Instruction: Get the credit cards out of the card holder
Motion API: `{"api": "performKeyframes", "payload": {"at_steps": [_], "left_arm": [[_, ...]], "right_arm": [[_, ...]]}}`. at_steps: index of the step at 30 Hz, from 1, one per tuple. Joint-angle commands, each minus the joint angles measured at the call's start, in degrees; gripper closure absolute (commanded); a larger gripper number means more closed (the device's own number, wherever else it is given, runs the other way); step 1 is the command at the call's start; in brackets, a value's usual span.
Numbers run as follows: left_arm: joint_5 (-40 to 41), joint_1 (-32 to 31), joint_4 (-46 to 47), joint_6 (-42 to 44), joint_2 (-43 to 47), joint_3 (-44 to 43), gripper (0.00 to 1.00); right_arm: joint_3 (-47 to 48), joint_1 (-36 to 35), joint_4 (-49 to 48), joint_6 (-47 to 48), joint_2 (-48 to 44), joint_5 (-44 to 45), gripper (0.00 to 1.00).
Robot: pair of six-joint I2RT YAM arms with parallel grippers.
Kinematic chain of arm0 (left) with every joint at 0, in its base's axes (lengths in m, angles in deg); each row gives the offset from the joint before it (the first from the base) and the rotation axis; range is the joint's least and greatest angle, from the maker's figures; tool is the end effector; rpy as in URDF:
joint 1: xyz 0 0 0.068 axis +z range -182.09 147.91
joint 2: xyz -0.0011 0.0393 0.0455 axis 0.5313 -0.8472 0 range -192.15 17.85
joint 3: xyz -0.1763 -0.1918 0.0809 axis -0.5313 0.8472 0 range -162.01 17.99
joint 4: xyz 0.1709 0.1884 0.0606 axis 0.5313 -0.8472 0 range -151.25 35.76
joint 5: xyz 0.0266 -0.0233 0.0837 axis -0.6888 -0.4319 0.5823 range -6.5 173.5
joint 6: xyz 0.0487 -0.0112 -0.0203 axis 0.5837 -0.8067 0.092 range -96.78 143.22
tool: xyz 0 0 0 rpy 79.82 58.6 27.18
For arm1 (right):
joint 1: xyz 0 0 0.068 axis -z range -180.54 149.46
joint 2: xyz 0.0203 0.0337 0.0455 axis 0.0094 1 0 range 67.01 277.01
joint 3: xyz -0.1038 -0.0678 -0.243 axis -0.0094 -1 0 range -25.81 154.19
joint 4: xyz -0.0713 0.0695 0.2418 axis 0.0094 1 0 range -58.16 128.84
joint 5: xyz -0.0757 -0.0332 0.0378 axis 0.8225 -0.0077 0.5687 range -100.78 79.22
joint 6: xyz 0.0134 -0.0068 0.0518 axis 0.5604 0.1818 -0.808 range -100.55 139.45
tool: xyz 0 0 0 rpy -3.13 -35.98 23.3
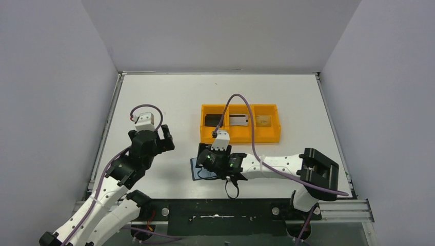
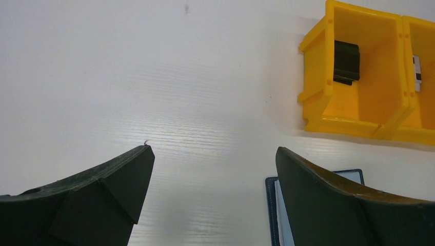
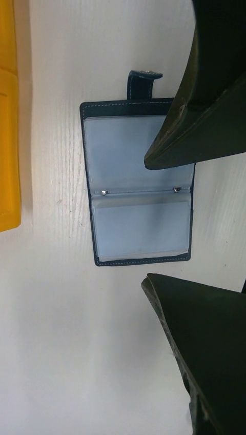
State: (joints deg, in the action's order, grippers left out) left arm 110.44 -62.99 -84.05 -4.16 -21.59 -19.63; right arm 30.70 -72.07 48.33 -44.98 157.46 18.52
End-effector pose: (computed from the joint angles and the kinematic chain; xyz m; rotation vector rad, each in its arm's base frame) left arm 0.1395 -0.0646 0.2779 -0.2104 2.0489 -0.1280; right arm 0.1197 0.3035 0.2095 0.0755 2.3749 0.5569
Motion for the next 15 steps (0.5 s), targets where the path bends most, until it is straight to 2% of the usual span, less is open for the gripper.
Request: {"api": "performKeyframes", "payload": {"at_steps": [1,9,15], "left_arm": [[2.2,0.4,2.7,-0.1,1.5,-0.9,0.09],[7.2,0.6,1.1,-2.8,1.7,-1.0,0.09],[8.7,0.8,0.2,-4.0,0.7,-1.4,0.09]], "right_arm": [[5.4,-1.2,2.9,-0.6,4.0,2.0,0.25],[15.4,-2.9,11.0,2.4,14.6,0.7,0.2],[17.9,-2.4,13.5,3.0,19.3,-1.0,0.2]]}}
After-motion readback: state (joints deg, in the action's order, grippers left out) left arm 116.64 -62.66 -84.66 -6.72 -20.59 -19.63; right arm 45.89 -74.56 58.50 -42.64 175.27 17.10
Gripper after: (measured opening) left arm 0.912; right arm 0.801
